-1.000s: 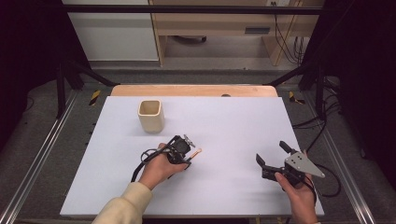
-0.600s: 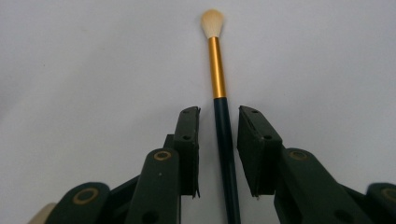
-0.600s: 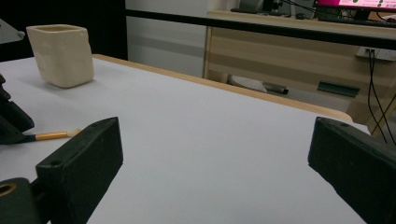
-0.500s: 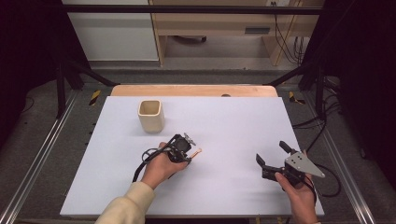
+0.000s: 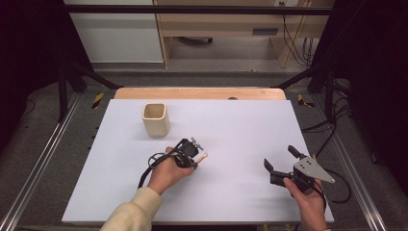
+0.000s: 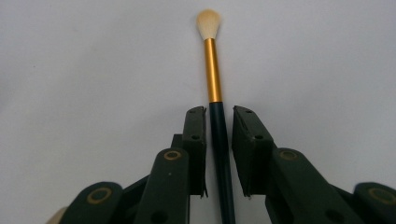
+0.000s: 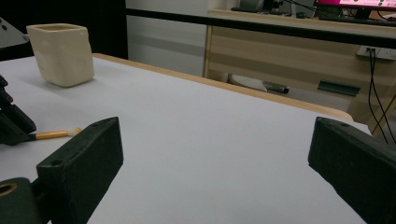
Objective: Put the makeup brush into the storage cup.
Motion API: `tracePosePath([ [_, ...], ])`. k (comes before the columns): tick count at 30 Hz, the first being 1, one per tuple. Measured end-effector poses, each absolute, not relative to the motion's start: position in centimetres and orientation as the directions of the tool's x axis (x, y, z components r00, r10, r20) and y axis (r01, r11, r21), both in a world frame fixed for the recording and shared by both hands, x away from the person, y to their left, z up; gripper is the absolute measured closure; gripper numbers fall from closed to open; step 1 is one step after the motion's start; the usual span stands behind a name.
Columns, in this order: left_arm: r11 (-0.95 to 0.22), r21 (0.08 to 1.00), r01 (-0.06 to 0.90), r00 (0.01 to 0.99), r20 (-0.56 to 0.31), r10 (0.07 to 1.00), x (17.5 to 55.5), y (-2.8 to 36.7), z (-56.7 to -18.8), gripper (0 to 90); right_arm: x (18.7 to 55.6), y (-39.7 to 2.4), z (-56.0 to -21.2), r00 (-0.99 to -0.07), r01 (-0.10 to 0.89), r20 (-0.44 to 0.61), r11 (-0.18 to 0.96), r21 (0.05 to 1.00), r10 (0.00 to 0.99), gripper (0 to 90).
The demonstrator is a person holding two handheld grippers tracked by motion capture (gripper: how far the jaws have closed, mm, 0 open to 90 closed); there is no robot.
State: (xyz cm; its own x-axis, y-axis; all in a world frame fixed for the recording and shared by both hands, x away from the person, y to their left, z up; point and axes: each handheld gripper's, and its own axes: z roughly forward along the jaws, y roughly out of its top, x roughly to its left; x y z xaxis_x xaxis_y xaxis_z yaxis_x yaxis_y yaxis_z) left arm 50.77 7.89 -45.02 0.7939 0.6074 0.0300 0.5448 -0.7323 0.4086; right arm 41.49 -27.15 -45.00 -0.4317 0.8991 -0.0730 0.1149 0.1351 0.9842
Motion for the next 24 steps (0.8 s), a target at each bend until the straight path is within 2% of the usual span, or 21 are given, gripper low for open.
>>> tracePosePath([
  [8,-0.732,0.408,0.546,0.795,0.023,0.606,50.81,7.87,-45.02,82.4,41.5,-27.15,-45.01,-0.432,0.116,-0.075,0.137,0.984,0.899,3.6],
  [24,-0.718,0.44,0.539,0.792,0.025,0.61,50.47,8.23,-44.51,82.8,41.5,-27.12,-45.02,-0.432,0.117,-0.074,0.137,0.984,0.899,3.6],
])
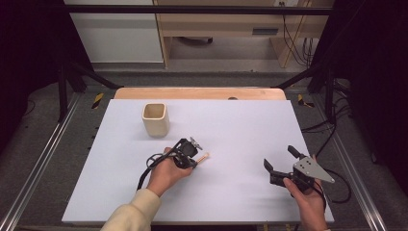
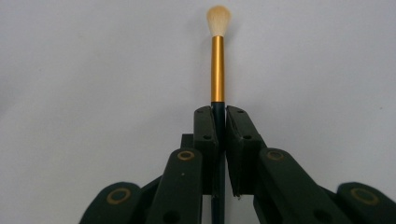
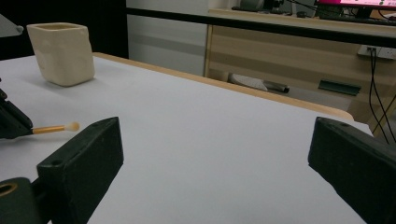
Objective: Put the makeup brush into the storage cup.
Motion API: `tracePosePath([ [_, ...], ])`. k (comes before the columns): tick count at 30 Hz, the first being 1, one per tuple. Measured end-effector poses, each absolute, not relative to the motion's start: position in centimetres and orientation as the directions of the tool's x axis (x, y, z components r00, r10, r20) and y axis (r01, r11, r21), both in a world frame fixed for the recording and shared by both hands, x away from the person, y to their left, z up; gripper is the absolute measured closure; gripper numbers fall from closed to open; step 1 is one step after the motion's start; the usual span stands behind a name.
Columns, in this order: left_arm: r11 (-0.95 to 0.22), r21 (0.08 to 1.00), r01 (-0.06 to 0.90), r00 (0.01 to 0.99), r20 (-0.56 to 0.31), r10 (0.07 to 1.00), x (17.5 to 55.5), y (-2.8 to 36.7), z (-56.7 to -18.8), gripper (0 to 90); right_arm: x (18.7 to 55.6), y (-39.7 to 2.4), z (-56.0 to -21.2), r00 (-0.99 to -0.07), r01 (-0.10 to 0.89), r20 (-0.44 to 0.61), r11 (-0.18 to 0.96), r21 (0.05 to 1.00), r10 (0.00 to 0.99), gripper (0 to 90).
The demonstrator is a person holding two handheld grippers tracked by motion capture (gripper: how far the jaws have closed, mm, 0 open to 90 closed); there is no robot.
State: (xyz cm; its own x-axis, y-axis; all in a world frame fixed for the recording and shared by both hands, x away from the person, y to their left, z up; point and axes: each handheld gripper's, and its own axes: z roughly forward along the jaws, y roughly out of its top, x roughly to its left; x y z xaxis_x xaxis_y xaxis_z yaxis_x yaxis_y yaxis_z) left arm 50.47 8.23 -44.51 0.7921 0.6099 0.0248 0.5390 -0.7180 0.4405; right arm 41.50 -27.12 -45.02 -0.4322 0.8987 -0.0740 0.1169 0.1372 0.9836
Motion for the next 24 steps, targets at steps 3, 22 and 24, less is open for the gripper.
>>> tracePosePath([
  [3,-0.711,0.455,0.536,0.792,0.022,0.61,50.4,8.4,-44.2,82.9,41.5,-27.1,-45.0,-0.433,0.116,-0.075,0.138,0.984,0.898,3.6],
  [22,-0.592,0.638,0.493,0.752,0.03,0.659,50.1,10.4,-40.2,82.9,41.5,-27.1,-45.1,-0.437,0.12,-0.072,0.137,0.983,0.897,3.6],
  [24,-0.576,0.657,0.486,0.747,0.03,0.664,50.1,10.8,-39.7,82.9,41.5,-27.0,-45.1,-0.437,0.125,-0.069,0.137,0.983,0.897,3.5],
])
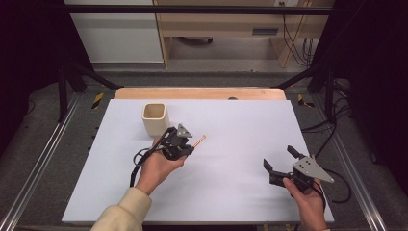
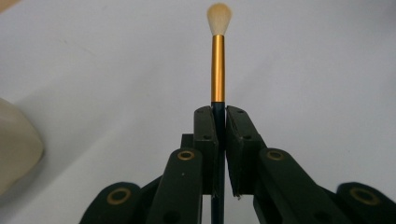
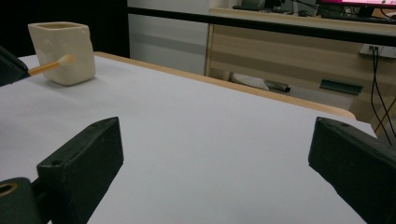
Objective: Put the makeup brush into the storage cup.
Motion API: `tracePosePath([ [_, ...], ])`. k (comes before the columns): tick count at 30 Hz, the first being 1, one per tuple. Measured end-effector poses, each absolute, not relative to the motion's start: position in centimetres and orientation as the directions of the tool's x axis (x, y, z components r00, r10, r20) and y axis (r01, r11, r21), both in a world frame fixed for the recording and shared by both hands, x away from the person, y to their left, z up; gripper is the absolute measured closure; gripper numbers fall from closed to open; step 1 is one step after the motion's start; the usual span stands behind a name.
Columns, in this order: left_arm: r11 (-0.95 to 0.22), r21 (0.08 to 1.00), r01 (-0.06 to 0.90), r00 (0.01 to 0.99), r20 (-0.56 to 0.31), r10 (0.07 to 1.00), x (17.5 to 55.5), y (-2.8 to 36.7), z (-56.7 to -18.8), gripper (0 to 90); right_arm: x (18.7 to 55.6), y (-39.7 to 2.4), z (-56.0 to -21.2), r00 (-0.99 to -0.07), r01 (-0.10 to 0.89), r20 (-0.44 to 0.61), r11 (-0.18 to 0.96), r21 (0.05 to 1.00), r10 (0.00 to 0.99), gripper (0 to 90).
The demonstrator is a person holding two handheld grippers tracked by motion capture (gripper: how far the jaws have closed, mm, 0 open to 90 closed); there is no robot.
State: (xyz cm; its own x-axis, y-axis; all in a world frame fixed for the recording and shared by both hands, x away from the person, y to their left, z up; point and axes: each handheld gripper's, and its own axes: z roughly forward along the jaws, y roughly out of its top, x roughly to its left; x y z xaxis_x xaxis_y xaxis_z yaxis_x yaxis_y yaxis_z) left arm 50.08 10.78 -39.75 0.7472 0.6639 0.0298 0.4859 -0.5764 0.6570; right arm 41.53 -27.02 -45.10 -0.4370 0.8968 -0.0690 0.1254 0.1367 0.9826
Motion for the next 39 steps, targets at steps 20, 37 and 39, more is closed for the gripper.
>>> tracePosePath([
  [20,-0.501,0.771,0.393,0.706,0.096,0.702,50.5,13.1,-36.7,82.9,41.6,-27.0,-45.2,-0.441,0.13,-0.065,0.135,0.982,0.895,3.1],
  [37,-0.445,0.834,0.327,0.666,0.131,0.734,51.3,15.2,-34.4,82.9,41.7,-26.8,-45.2,-0.452,0.127,-0.069,0.141,0.982,0.889,3.0],
  [39,-0.424,0.848,0.319,0.656,0.125,0.744,51.3,15.5,-34.1,82.9,41.7,-26.8,-45.2,-0.454,0.128,-0.072,0.145,0.981,0.888,2.9],
])
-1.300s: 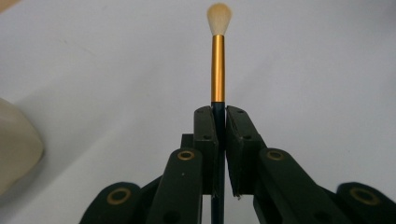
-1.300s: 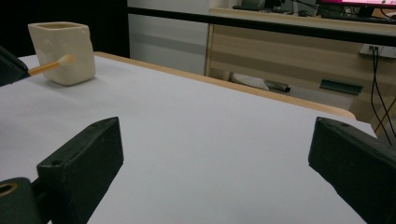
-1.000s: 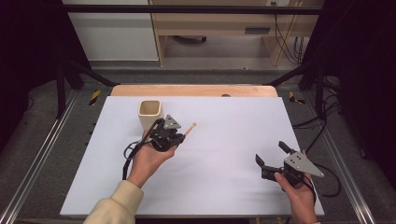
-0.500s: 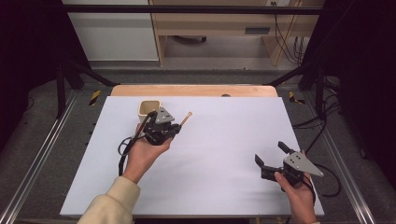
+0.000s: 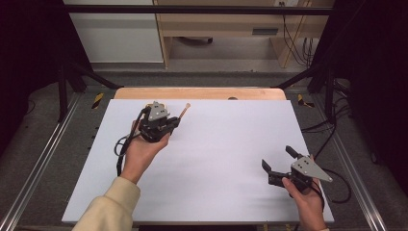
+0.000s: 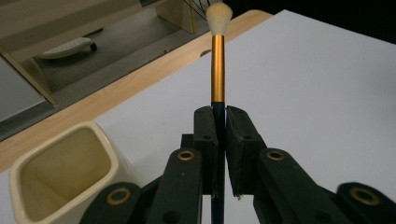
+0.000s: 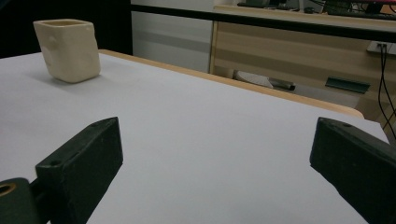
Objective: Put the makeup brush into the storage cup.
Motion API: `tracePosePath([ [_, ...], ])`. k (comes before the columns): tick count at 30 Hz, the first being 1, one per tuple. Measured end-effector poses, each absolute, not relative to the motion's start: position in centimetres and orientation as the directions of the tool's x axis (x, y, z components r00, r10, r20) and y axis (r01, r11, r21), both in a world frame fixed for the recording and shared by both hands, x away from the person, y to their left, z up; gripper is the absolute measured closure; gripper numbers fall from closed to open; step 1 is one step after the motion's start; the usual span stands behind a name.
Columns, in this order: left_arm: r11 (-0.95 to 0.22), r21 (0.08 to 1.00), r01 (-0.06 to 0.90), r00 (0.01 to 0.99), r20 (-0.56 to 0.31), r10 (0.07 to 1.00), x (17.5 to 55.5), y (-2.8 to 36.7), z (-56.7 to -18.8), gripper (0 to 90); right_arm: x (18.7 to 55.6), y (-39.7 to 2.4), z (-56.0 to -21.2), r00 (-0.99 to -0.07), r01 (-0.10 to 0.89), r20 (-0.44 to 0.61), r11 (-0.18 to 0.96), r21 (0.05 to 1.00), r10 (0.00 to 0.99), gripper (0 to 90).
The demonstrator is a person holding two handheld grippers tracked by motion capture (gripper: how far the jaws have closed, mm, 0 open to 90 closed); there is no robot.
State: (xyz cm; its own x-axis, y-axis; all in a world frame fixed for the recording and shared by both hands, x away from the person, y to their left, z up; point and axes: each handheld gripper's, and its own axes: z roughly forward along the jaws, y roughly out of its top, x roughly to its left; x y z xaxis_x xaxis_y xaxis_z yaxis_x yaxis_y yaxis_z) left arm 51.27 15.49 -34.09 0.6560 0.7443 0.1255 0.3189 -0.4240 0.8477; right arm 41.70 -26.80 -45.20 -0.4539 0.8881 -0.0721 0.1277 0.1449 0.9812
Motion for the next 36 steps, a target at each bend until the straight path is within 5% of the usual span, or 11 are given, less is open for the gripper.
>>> tracePosePath([
  [36,-0.245,0.954,0.173,0.545,0.115,0.831,54.3,19.4,-31.3,82.9,41.7,-27.1,-45.2,-0.451,0.138,-0.032,0.105,0.985,0.892,5.3],
])
